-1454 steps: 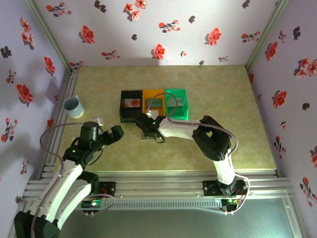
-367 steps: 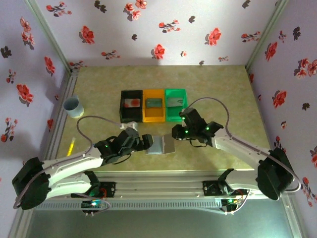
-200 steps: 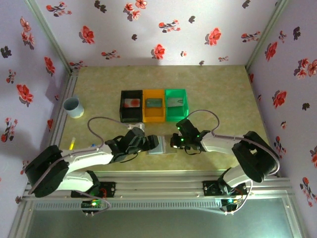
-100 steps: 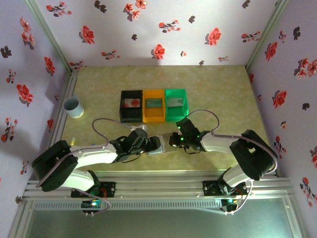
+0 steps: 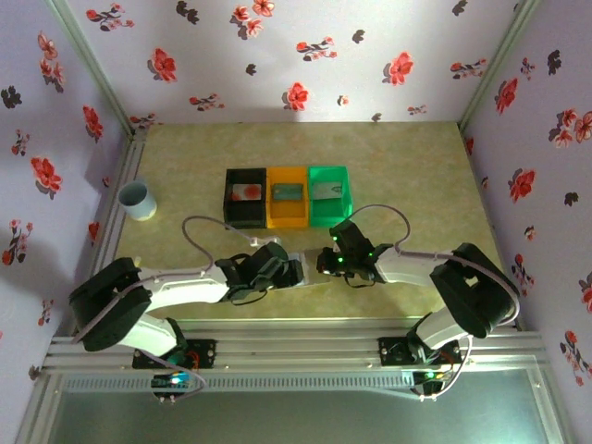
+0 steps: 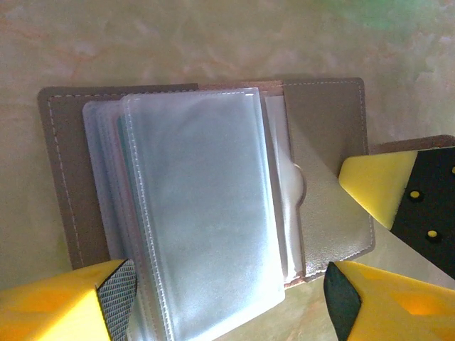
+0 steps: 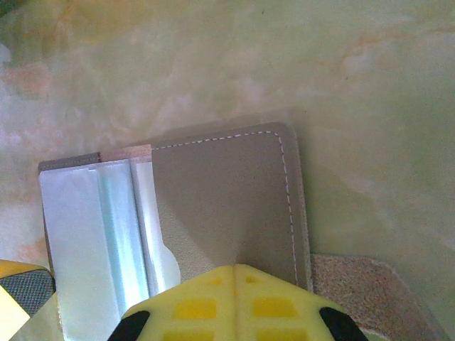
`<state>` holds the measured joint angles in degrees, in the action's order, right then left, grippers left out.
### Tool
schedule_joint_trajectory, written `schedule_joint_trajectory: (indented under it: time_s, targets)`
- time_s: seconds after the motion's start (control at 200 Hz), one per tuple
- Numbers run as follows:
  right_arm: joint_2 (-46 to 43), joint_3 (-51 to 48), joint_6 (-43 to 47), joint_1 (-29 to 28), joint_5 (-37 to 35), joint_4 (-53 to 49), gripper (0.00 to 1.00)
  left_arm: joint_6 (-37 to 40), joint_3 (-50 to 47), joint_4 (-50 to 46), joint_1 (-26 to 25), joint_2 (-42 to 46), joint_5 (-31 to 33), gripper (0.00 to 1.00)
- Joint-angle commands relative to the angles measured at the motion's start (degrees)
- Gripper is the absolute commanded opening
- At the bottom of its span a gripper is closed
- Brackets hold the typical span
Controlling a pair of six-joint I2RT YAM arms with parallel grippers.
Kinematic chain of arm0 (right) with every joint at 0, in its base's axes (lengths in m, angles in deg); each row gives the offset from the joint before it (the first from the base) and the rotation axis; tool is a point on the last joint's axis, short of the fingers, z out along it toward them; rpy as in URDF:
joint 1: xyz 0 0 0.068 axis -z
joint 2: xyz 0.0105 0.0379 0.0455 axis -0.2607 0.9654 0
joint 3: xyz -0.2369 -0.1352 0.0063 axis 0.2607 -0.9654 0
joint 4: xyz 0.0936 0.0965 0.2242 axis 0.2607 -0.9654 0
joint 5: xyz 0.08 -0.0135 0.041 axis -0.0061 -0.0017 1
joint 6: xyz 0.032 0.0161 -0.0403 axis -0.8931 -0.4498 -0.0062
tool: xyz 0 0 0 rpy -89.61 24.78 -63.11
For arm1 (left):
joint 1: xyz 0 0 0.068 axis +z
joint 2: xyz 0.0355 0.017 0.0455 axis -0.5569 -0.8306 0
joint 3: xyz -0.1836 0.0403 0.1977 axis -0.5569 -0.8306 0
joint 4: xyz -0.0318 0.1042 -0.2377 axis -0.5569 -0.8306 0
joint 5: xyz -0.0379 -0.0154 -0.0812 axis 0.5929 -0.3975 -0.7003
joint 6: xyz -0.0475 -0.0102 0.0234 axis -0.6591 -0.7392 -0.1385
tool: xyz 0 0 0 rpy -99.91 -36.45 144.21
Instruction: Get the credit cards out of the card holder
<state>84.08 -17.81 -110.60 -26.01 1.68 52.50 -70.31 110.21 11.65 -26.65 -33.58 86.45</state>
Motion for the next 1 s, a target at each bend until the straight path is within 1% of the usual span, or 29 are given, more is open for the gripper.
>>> schedule_joint_trajectory:
  time_s: [0.0, 0.995]
  targets:
    - [-0.4, -0.5, 1.2, 0.5, -2.1, -4.7, 0.00, 1.3, 1.4, -2.6, -0.6, -1.3, 2.4, 0.73]
    - [-0.5, -1.6, 0.7, 0.4, -0.1, -2.6, 0.00, 2.3, 6.5, -1.7, -1.6, -4.0, 1.2, 0.73]
